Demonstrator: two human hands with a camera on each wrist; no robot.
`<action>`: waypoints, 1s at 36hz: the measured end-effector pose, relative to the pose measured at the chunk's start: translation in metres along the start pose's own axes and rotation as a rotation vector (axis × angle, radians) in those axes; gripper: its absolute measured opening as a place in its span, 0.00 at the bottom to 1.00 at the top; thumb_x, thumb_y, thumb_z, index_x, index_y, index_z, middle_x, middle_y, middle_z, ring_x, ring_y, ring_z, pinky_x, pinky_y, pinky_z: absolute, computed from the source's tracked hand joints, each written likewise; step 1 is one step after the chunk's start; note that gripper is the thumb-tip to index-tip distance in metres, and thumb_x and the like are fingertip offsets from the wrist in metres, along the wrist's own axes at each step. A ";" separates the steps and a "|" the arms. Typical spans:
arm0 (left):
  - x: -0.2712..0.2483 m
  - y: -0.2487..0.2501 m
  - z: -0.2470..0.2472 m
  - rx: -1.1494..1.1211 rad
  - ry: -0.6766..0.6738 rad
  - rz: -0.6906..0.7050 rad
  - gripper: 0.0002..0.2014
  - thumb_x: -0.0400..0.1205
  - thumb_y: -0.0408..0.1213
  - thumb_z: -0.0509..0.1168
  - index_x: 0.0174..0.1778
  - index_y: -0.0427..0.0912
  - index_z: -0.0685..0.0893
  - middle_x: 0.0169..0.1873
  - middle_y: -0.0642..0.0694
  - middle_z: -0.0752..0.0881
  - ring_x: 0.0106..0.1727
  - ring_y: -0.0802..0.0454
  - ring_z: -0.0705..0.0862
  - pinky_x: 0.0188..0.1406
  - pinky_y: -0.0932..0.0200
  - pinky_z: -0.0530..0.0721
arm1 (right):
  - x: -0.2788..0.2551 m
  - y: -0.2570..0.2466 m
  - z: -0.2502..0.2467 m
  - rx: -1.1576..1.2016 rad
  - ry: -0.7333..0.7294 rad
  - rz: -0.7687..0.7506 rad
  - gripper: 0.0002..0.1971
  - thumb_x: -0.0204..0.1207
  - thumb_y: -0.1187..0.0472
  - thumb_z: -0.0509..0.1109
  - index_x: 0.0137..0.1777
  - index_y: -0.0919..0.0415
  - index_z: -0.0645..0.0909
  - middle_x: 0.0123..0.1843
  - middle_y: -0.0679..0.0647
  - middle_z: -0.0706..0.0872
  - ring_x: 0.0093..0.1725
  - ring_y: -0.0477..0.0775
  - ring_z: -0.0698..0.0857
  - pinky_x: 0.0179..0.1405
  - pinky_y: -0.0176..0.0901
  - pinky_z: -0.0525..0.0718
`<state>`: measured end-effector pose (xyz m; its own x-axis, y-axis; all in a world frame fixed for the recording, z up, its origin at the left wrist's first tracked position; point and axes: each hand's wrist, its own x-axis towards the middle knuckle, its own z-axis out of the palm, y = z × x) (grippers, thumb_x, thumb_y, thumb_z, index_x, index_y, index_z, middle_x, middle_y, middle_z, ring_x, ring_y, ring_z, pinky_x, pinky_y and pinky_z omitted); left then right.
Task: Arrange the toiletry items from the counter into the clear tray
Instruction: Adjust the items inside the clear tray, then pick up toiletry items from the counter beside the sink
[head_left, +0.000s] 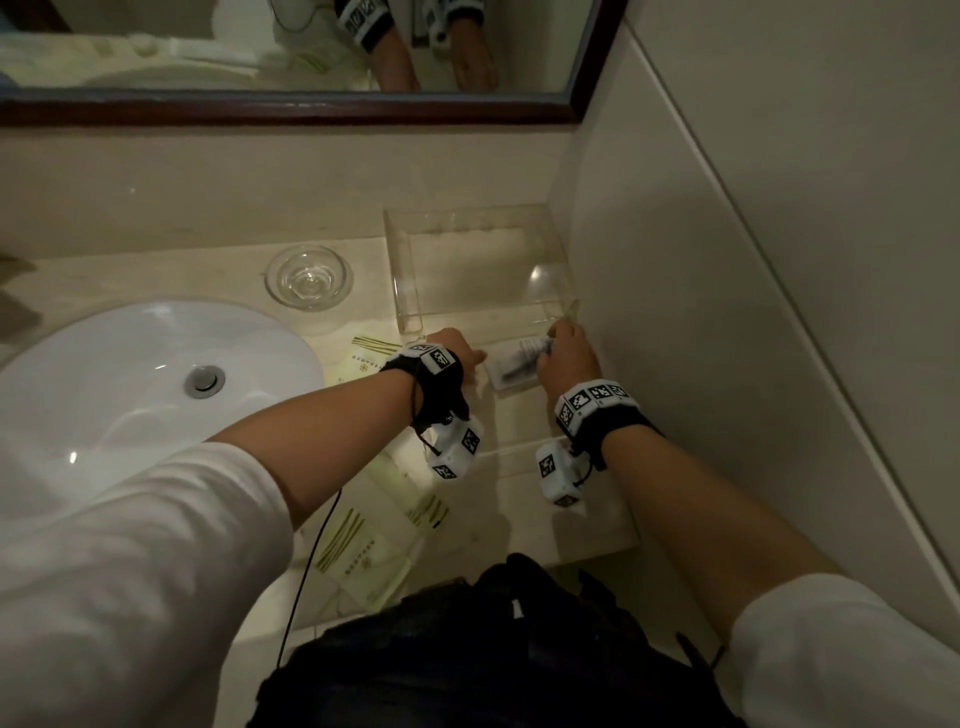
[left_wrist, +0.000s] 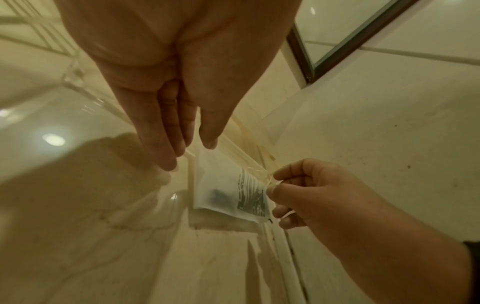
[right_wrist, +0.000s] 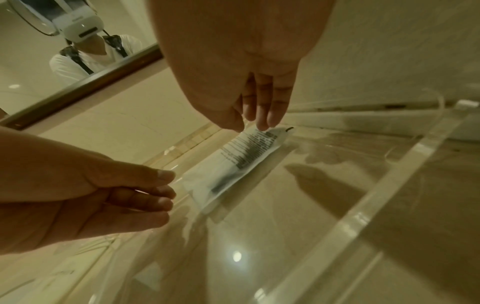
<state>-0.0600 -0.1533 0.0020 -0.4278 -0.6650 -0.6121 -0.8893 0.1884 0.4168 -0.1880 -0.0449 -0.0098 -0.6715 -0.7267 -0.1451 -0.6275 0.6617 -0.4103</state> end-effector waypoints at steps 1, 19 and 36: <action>-0.001 -0.002 -0.002 -0.025 0.002 0.005 0.18 0.81 0.51 0.64 0.43 0.37 0.85 0.42 0.40 0.87 0.45 0.43 0.85 0.45 0.55 0.82 | -0.001 -0.003 -0.001 0.015 0.009 -0.016 0.14 0.76 0.67 0.64 0.62 0.63 0.73 0.64 0.60 0.76 0.57 0.63 0.81 0.54 0.50 0.81; -0.028 -0.106 -0.049 -0.620 0.342 0.042 0.09 0.77 0.41 0.69 0.48 0.40 0.86 0.47 0.40 0.89 0.50 0.43 0.86 0.55 0.51 0.83 | -0.028 -0.114 0.033 0.093 -0.006 -0.512 0.11 0.74 0.62 0.69 0.56 0.61 0.77 0.51 0.55 0.80 0.48 0.53 0.80 0.47 0.47 0.81; -0.032 -0.192 -0.047 -0.418 0.280 -0.186 0.23 0.68 0.54 0.76 0.54 0.48 0.79 0.58 0.42 0.82 0.57 0.44 0.82 0.56 0.53 0.80 | -0.021 -0.171 0.084 -0.356 -0.242 -0.622 0.25 0.74 0.54 0.71 0.68 0.63 0.70 0.66 0.61 0.76 0.67 0.62 0.73 0.62 0.53 0.75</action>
<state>0.1321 -0.2025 -0.0269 -0.1589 -0.8377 -0.5225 -0.7814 -0.2167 0.5851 -0.0328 -0.1583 -0.0123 -0.0729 -0.9786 -0.1925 -0.9795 0.1066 -0.1711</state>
